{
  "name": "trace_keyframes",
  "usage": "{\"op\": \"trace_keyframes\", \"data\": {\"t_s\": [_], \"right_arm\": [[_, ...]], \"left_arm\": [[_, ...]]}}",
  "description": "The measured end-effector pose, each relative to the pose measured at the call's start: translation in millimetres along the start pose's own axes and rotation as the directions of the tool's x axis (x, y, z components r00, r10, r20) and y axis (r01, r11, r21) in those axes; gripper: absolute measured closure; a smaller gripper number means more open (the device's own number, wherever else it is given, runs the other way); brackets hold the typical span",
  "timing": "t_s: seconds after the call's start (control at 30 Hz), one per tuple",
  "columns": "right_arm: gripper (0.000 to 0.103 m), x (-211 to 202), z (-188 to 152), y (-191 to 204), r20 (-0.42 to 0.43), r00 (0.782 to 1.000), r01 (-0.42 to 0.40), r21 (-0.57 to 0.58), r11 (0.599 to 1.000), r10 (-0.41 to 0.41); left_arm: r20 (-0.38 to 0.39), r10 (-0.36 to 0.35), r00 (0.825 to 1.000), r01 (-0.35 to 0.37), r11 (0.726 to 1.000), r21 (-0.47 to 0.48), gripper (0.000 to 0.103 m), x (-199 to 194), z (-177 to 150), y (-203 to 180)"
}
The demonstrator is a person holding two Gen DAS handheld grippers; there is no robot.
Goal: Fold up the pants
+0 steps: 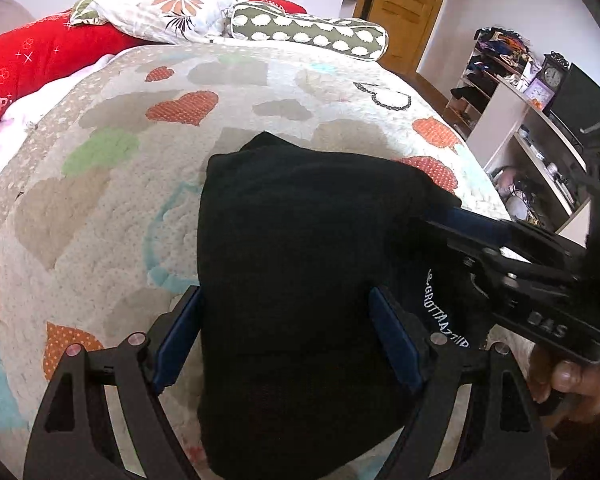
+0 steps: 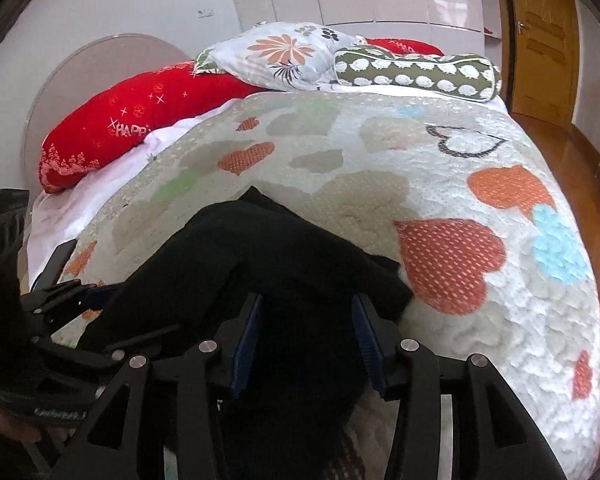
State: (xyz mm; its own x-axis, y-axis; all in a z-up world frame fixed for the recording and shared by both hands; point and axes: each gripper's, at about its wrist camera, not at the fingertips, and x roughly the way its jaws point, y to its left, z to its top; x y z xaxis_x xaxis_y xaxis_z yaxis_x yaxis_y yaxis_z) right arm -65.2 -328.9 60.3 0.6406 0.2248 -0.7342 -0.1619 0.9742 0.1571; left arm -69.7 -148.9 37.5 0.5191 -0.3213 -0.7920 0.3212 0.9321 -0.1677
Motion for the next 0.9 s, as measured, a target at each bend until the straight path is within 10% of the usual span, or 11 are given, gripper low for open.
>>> {"op": "trace_keyframes", "data": {"t_s": [0.9], "right_arm": [[0.040,-19.2,-53.1,8.1,-0.027,0.998,-0.056,0.060,0.997,0.058]], "left_arm": [[0.027,0.051,0.998,-0.051,0.999,-0.009,0.020,-13.3,-1.4,3.7]]}}
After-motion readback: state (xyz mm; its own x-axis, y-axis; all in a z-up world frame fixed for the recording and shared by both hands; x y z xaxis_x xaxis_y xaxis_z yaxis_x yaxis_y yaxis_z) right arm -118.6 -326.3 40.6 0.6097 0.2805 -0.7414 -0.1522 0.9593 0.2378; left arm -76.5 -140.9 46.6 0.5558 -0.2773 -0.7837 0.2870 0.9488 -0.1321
